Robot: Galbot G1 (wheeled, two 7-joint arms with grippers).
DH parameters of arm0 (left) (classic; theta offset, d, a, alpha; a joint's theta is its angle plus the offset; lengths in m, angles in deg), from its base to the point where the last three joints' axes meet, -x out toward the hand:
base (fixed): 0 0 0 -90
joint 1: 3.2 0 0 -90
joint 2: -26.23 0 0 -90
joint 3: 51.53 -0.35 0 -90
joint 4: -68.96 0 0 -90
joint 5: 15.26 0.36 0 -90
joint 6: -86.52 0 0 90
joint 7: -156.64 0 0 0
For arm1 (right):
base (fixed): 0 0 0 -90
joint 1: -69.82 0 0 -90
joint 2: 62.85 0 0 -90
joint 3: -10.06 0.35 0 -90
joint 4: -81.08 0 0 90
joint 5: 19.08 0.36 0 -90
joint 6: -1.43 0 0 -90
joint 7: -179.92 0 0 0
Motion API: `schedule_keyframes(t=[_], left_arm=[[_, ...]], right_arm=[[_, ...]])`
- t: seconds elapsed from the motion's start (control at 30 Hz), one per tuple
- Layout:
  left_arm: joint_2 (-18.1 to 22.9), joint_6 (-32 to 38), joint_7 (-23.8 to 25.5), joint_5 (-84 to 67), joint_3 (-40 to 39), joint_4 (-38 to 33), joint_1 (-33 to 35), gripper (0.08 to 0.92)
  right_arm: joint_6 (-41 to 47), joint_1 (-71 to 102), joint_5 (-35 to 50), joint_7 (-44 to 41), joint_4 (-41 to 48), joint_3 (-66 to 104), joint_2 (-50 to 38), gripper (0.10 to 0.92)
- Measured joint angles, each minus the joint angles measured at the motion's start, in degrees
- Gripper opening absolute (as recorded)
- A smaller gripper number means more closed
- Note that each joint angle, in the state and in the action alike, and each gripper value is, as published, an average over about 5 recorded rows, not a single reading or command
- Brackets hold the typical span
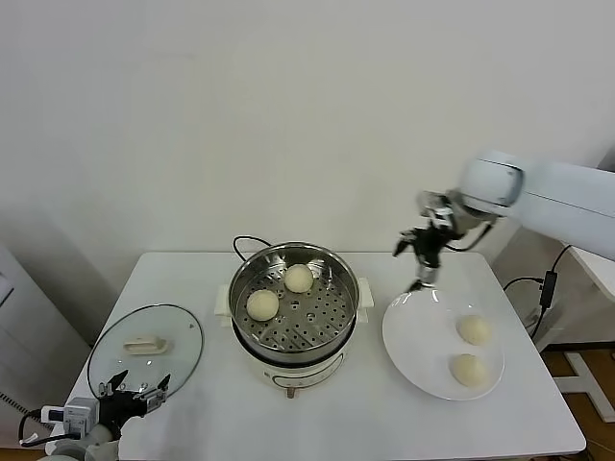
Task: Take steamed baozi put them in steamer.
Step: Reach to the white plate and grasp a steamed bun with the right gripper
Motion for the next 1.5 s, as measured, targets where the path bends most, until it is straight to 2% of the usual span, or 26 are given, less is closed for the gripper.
schedule_keyframes(t=[0.33,0.67,1.4,1.5], left_arm=[[0.25,-0.09,-0.03,0.03,-0.06,-0.01,-0.21,0.823],[0.25,-0.09,-0.04,0.02,0.0,0.12,-0.21,0.823],[0.32,-0.14,-0.08,0.15,0.03,0.37,0.03,0.823],[0.33,-0.14,-0.08,0.22,0.02,0.39,0.13,0.823]], right_arm=[[-5.32,9.11,-10.85,-4.52,2.98,5.13,-5.36,0.823],[-9.04,20.42,-19.08,-5.74,6.22,12.76,-6.43,0.823],[-12.37,37.81,-28.41,-6.86,11.45,25.72,-5.86,0.821],[-12.49,38.84,-29.14,-6.95,11.81,26.7,-5.8,0.792]])
